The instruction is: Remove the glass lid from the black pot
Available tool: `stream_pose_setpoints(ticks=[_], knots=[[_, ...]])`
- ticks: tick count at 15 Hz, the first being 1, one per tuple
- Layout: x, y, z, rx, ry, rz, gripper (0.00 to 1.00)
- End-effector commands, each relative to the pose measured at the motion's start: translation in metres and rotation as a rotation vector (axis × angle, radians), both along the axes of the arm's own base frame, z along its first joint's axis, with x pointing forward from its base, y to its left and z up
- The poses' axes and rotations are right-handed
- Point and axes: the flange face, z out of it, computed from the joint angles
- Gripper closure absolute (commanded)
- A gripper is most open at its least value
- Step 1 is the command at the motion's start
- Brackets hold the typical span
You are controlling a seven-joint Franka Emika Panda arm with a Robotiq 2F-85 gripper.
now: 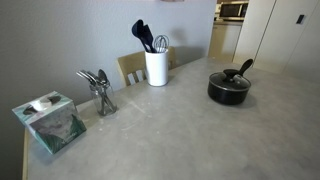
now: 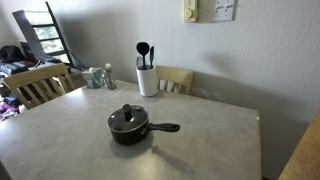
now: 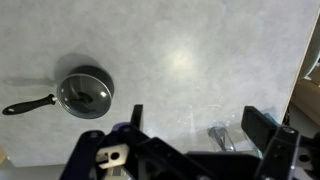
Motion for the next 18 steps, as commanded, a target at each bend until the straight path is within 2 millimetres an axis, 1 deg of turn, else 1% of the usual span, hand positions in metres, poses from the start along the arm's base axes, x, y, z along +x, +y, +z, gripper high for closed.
stream_pose_setpoints(ticks=[1, 2, 3, 4, 5, 6, 7, 9, 18], knots=[[0.0, 0.0, 0.001, 0.0, 0.001, 0.0, 0.0], [-0.002, 0.003, 0.001, -0.026, -0.022, 0.02, 0.0], [-0.004, 0.005, -0.003, -0.089, -0.045, 0.033, 0.0], [-0.008, 0.005, -0.006, -0.168, -0.065, 0.03, 0.0], [-0.012, 0.005, -0.006, -0.209, -0.076, 0.042, 0.0], [-0.016, 0.002, -0.008, -0.259, -0.088, 0.047, 0.0], [-0.006, 0.006, -0.003, -0.19, -0.061, 0.046, 0.0], [-0.008, 0.009, -0.003, -0.201, -0.067, 0.049, 0.0], [-0.007, 0.007, -0.003, -0.199, -0.067, 0.046, 0.0]])
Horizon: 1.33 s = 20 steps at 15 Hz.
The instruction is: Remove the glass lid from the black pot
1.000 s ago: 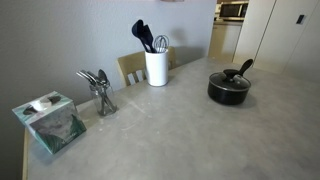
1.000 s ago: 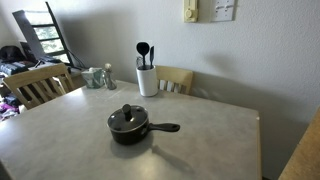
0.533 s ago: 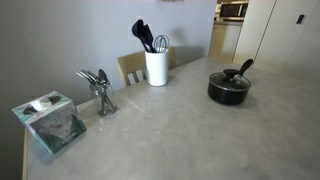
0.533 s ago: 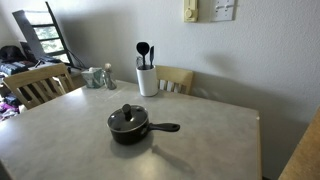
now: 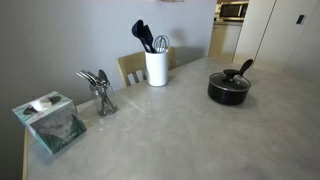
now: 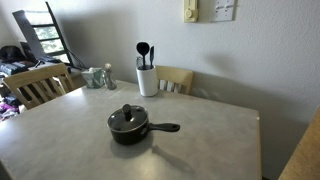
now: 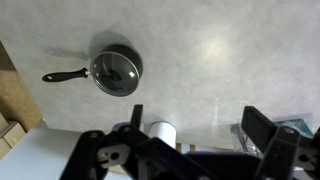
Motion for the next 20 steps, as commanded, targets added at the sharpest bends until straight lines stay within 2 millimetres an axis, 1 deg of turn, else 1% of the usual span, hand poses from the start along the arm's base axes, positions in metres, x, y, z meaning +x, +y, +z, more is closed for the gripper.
stream_pose_setpoints(ticks=[1, 7, 10, 14, 17, 19, 20], knots=[[0.0, 0.0, 0.0, 0.0, 0.001, 0.0, 0.0], [0.0, 0.0, 0.0, 0.0, 0.001, 0.0, 0.0], [0.014, -0.019, -0.006, -0.021, -0.006, -0.007, 0.0], [0.041, -0.062, -0.023, -0.065, -0.019, -0.062, 0.0], [0.058, -0.092, -0.037, 0.034, -0.005, -0.045, 0.0], [0.06, -0.104, -0.025, 0.026, -0.043, -0.042, 0.0], [0.059, -0.097, -0.03, 0.017, -0.018, -0.062, 0.0]])
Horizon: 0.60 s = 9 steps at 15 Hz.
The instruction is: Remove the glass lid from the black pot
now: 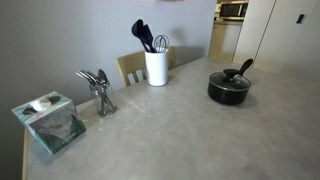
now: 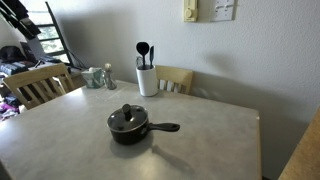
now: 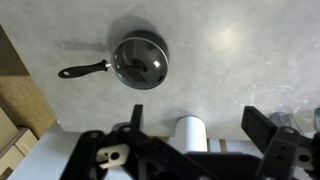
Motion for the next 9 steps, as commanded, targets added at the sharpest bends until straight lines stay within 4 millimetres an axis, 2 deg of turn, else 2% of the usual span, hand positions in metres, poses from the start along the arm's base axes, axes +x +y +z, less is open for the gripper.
stream_pose_setpoints(ticks=[1, 5, 9], knots=[[0.002, -0.005, 0.002, 0.005, -0.006, 0.001, 0.0], [0.0, -0.001, 0.004, 0.0, -0.019, 0.044, 0.0], [0.011, -0.012, -0.02, 0.039, 0.1, 0.131, 0.0]])
